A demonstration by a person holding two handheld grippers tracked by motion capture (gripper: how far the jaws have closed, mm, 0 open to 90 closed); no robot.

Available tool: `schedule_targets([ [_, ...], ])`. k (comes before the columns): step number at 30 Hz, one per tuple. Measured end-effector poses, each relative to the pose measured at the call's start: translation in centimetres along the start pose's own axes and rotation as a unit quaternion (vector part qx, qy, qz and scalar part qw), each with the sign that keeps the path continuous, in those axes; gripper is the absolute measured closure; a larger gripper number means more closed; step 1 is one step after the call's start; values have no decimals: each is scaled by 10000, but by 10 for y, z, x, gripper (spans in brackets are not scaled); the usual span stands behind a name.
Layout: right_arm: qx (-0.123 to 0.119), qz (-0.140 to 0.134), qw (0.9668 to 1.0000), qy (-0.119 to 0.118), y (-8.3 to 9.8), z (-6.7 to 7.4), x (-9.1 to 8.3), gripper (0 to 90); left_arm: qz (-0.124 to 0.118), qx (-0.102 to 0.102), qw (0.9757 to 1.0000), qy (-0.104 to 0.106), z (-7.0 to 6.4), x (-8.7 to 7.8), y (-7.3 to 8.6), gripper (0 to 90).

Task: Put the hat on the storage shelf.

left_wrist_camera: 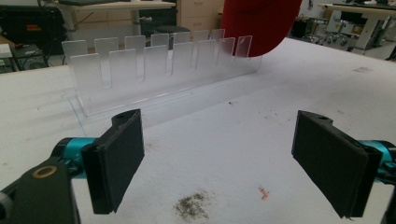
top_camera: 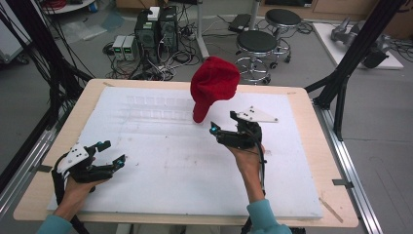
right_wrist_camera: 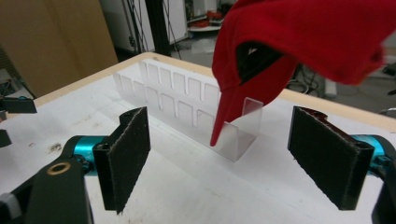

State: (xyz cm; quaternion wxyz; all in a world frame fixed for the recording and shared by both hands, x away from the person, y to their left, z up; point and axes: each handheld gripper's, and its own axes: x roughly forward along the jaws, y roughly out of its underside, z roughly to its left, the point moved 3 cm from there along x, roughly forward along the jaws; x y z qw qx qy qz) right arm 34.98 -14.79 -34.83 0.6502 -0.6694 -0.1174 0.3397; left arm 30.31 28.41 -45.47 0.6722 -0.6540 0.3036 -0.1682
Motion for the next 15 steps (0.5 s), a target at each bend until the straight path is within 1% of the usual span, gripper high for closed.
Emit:
schedule_targets([
  [1, -118, -190, 9997, 81, 3, 0, -13, 192, -6, 57, 10000, 22, -1, 0, 0, 173],
  [2, -118, -190, 9997, 81, 3, 0, -13, 192, -6, 57, 10000, 22, -1, 0, 0, 173],
  [3, -263, -186, 9994, 153, 10, -2, -25, 181, -26, 70, 10000, 34, -1, -1, 0, 173],
  [5, -245, -96, 9995, 160, 19, -6, -35, 167, -15, 55, 10000, 18, -1, 0, 0, 173],
  [6, -219, -110, 9995, 213, 26, -9, -41, 166, -13, 42, 10000, -1, -1, 0, 0, 173],
  [7, -219, -110, 9995, 213, 26, -9, -41, 166, -13, 42, 10000, -1, -1, 0, 0, 174],
  [8, -249, -148, 9992, 261, 33, -12, -47, 161, 0, 41, 10000, -6, -1, 0, 0, 174],
  [9, -198, -189, 9990, 356, 52, -17, -59, 146, 1, 38, 10000, -15, -1, 0, 0, 174],
  [10, -198, -189, 9990, 356, 52, -17, -59, 146, 4, 37, 10000, -16, 0, 0, 0, 174],
  [11, -190, -203, 9989, 383, 58, -18, -63, 146, 3, 33, 10000, -23, -1, 0, 0, 173],
  [13, -267, -321, 9977, 531, 77, -22, -74, 145, 8, 33, 10000, -32, -1, 0, 0, 173],
  [14, -254, -392, 9975, 537, 82, -23, -77, 142, 14, 37, 10000, -36, -1, 0, 0, 174],
  [15, -191, -466, 9972, 554, 89, -24, -81, 132, 23, 37, 10000, -45, -1, 0, 0, 173],
])
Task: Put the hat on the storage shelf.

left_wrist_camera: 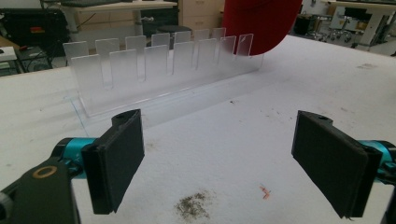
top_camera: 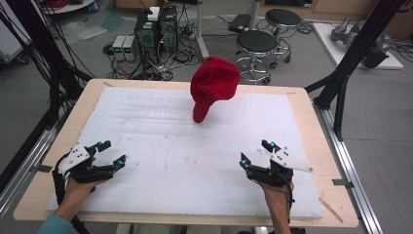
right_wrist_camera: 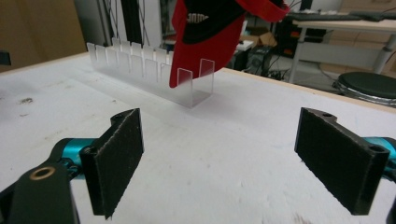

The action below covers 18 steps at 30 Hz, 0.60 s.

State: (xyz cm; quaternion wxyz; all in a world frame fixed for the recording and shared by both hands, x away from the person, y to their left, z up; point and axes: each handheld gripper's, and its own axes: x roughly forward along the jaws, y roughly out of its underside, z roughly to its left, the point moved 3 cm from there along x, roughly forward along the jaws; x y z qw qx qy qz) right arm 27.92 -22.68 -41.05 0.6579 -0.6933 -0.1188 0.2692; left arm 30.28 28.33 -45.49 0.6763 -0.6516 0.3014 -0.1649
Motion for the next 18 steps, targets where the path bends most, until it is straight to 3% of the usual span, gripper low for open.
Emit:
schedule_targets([
  [1, 26, -113, 9999, 70, 11, -3, -6, 123, 3, 29, 10000, 13, 0, 0, 0, 174],
  [6, 91, -236, 9996, 109, 29, -7, -11, 119, -19, 75, 10000, 4, -2, 0, 0, 173],
  [14, 143, -309, 9993, 183, 47, -9, -11, 119, -122, 102, 9999, -55, -2, -2, 0, 173],
  [18, 53, -347, 9991, 244, 48, -7, -10, 119, -150, 163, 9997, -76, -3, -3, 0, 173],
])
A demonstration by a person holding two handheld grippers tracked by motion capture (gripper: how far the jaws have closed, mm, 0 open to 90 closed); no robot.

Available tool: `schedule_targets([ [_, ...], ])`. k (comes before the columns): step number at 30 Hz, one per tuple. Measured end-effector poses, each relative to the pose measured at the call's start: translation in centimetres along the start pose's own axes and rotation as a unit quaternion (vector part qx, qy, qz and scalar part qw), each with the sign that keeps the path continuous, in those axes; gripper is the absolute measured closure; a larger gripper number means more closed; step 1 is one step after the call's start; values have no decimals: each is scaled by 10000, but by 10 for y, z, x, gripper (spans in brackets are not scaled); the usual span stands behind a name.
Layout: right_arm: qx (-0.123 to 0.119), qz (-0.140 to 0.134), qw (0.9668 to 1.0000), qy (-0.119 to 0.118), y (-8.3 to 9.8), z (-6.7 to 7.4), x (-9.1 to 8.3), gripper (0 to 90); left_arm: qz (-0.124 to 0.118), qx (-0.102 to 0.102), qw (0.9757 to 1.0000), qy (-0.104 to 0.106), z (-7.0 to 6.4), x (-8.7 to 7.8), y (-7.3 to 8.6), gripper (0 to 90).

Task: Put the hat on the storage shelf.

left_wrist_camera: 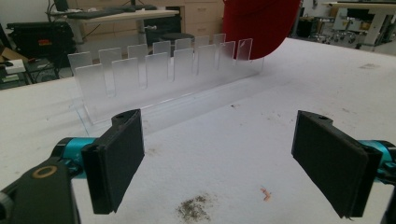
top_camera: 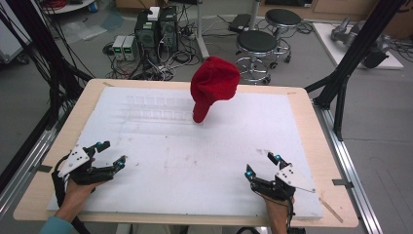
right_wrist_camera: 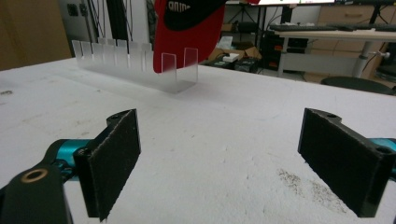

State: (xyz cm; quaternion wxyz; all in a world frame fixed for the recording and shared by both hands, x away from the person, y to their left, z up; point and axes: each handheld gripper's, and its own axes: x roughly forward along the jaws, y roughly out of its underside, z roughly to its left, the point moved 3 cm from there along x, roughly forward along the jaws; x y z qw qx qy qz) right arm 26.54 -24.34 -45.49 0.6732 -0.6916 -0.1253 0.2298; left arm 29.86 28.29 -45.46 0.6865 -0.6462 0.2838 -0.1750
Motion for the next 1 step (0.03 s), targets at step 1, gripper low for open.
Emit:
schedule_targets([
  [1, 3, -3, 10000, 6, 0, 0, 0, 119, 0, 0, 10000, 0, 0, 0, 0, 174],
])
